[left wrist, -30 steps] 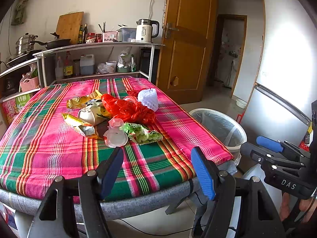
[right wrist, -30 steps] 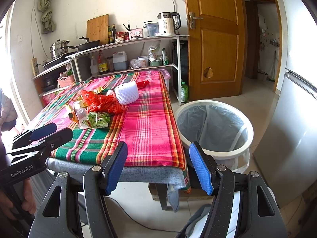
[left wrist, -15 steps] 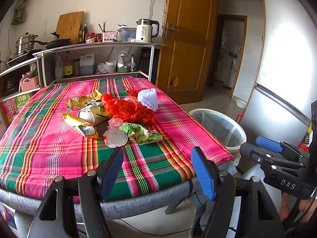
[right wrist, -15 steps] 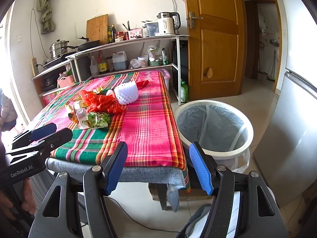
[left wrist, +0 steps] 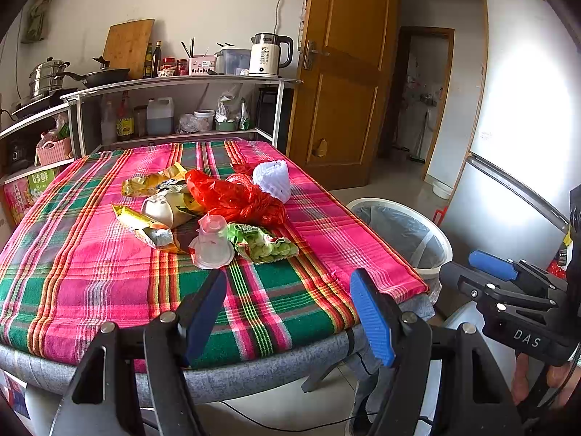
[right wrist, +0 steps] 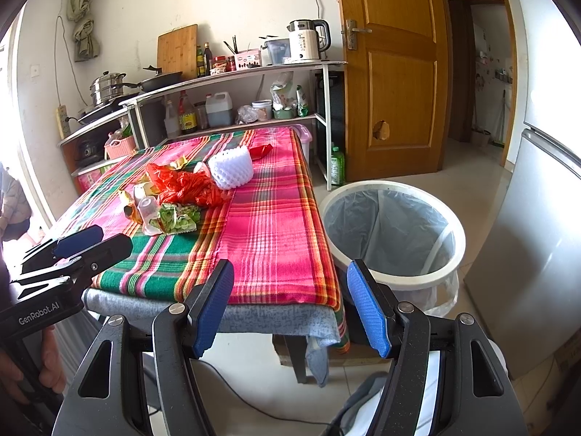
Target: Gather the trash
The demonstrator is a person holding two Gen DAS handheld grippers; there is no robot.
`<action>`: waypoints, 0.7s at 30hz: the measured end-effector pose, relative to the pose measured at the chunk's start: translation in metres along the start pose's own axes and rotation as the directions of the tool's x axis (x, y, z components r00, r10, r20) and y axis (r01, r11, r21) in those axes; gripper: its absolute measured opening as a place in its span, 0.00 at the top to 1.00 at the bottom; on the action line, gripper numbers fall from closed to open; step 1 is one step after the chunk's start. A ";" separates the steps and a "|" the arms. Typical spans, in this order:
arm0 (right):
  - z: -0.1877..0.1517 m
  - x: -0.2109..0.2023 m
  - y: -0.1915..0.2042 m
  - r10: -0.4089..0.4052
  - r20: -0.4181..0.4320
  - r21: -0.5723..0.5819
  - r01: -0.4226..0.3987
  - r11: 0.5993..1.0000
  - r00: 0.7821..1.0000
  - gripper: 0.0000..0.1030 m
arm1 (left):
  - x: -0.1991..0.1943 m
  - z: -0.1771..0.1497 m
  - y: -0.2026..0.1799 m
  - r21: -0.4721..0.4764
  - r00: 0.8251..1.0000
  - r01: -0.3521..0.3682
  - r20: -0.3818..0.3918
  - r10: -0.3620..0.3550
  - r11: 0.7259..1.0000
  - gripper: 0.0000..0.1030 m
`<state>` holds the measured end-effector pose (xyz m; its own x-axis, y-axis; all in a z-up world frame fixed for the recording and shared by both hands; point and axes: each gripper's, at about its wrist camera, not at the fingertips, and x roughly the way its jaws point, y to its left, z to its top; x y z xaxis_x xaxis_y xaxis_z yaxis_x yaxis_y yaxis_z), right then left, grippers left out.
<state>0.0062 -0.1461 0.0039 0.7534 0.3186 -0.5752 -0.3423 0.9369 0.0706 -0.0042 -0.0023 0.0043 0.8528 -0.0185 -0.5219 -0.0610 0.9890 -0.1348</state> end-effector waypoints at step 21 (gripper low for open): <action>0.024 0.054 0.034 0.168 -0.082 -0.063 -0.174 0.983 0.982 0.36 | 0.021 0.011 0.067 -0.104 0.993 -0.120 -0.020 0.119 0.987 0.30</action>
<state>0.0491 -0.0937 -0.0051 0.6365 0.4587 -0.6200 -0.5025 0.8565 0.1179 0.0155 0.0649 -0.0069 0.8289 0.0964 -0.5510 -0.2167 0.9634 -0.1575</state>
